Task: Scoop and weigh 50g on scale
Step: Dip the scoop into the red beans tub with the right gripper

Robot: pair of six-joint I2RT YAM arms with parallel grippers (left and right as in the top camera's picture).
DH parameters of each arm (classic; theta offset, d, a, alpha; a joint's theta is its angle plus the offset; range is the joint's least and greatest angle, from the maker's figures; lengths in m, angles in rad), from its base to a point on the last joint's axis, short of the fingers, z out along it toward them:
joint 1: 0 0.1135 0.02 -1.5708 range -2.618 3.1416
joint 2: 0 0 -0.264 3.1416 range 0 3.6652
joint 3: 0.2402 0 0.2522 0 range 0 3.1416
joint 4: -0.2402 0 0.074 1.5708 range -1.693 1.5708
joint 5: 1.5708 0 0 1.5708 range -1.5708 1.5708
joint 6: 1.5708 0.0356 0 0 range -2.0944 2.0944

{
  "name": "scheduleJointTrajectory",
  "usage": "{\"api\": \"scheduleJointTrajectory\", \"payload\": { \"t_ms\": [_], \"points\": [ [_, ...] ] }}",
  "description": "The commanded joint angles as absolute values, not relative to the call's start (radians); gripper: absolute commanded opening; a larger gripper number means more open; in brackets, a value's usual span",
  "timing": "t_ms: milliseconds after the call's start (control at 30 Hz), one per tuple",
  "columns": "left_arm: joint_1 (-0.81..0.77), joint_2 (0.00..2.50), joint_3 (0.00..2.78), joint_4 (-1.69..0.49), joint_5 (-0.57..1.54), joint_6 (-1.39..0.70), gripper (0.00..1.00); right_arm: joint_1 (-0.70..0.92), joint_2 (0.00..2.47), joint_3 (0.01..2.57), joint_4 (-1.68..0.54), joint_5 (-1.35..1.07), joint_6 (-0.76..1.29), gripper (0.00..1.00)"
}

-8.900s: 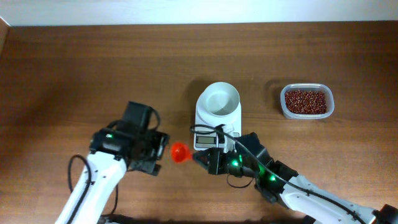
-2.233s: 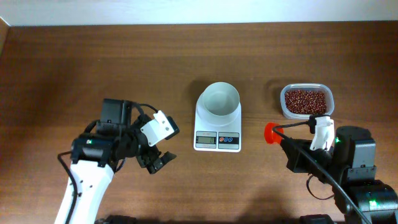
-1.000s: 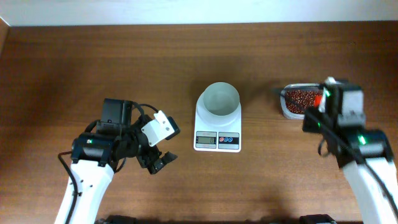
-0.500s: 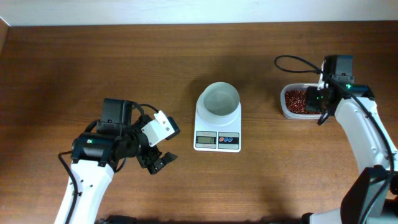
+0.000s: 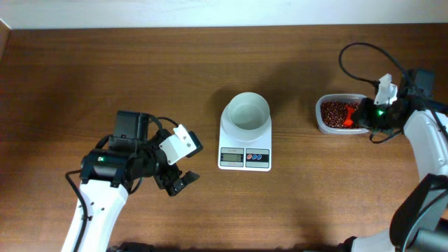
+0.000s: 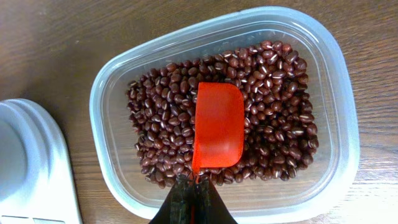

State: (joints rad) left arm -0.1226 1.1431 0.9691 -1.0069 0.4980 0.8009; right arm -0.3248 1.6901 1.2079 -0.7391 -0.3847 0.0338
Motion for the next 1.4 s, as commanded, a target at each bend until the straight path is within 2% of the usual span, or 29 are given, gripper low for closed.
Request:
{"api": "scheduleJointTrajectory", "payload": {
  "t_ms": [0, 133, 400, 500, 567, 800, 1033, 1167, 1233, 1300, 1367],
  "points": [
    [-0.118, 1.143, 0.962, -1.007, 0.516, 0.817, 0.99, -0.348, 1.76, 1.208, -0.743, -0.48, 0.041, 0.04],
    [-0.118, 1.143, 0.962, -1.007, 0.516, 0.817, 0.99, -0.382, 1.803, 1.208, -0.744, -0.521, 0.041, 0.04],
    [-0.118, 1.143, 0.962, -1.007, 0.516, 0.817, 0.99, -0.569, 1.803, 1.208, -0.759, -0.832, 0.03, 0.04],
    [-0.118, 1.143, 0.962, -1.007, 0.516, 0.817, 0.99, -0.579, 1.803, 1.208, -0.767, -0.848, 0.029, 0.04],
    [-0.118, 1.143, 0.962, -1.007, 0.516, 0.817, 0.99, -0.579, 1.803, 1.208, -0.773, -0.945, -0.021, 0.04],
    [-0.118, 1.143, 0.962, -1.007, 0.516, 0.817, 0.99, -0.604, 1.803, 1.208, -0.809, -0.909, -0.072, 0.04],
    [-0.118, 1.143, 0.962, -1.007, 0.516, 0.817, 0.99, -0.682, 1.803, 1.208, -0.842, -1.044, -0.072, 0.04],
    [-0.118, 1.143, 0.962, -1.007, 0.516, 0.817, 0.99, -0.701, 1.804, 1.208, -0.873, -1.008, -0.073, 0.04],
    [-0.118, 1.143, 0.962, -1.007, 0.516, 0.817, 0.99, -0.701, 1.804, 1.208, -0.9, -1.076, -0.195, 0.04],
    [-0.118, 1.143, 0.962, -1.007, 0.516, 0.817, 0.99, -0.701, 1.804, 1.208, -0.902, -0.948, -0.159, 0.04],
    [-0.118, 1.143, 0.962, -1.007, 0.516, 0.817, 0.99, -0.701, 1.804, 1.208, -0.899, -1.069, -0.198, 0.04]
  ]
}}
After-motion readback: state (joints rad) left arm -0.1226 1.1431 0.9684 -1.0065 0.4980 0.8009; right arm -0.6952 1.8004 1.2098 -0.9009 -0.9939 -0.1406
